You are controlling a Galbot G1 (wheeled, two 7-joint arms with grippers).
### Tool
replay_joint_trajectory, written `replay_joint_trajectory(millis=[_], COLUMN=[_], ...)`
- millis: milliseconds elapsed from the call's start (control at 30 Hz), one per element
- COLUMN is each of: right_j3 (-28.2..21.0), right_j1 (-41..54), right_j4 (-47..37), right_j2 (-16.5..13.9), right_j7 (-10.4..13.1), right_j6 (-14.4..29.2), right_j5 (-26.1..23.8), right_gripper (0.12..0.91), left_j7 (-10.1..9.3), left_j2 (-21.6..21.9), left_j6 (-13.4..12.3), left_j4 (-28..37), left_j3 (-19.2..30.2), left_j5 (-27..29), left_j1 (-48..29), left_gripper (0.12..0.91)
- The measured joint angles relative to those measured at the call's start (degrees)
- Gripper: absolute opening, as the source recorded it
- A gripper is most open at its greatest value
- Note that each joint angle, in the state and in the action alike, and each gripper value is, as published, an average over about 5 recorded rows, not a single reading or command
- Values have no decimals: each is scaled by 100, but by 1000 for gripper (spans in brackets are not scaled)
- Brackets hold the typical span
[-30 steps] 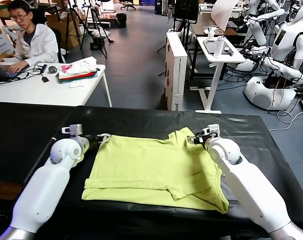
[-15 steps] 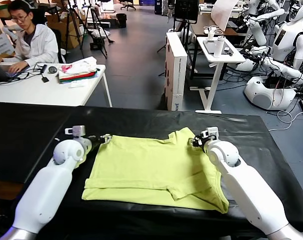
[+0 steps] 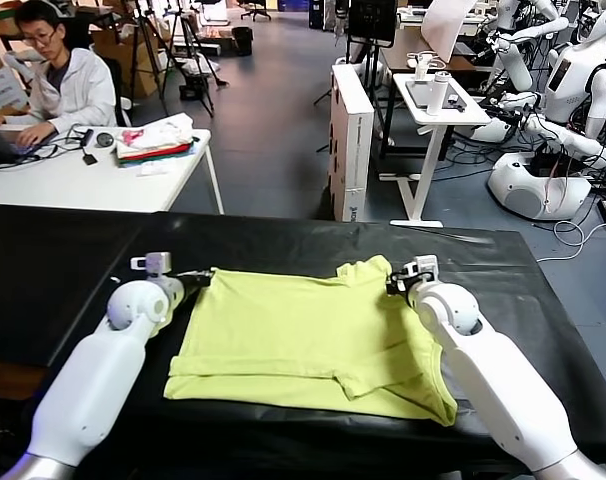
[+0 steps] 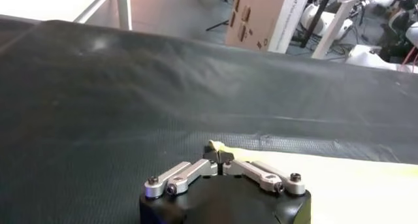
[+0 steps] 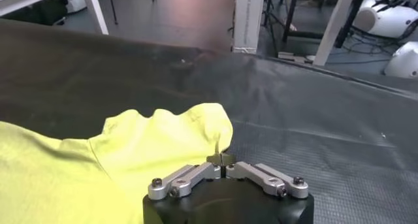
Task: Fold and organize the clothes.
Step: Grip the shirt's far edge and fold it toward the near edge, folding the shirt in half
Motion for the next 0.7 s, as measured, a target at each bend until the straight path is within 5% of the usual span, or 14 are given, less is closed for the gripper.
replay_joint_trajectory(millis=[100,267,333,600,700], right_j3=[168,470,598,980,1100], right_j1=[-254,-845,-1125,-2059,-2370], right_j4=[343,985,1230,2001,2270], right_j2=[-122,-383,-495,-871,-1003], right_j7=[31,171,220,486,556], right_j6=[-81,-366,-460,-846,-848], right_j5=[47,126,154,248,239], right_gripper=[643,248,159,145,228], left_j7=[1,9,11,4,-5], left_j2=[87,230,285,437,498], left_j6=[-17,-36,-41,-49,-37], left_j4=[-354,-979,-1221,-2118,-2404], left_j3=[-153,-467,-605,-1107,-1289], left_j5=[-53,-140,-173,-194,-199], left_j1=[237,759,984,1827,2096], left_gripper=[894,907,907,907,907])
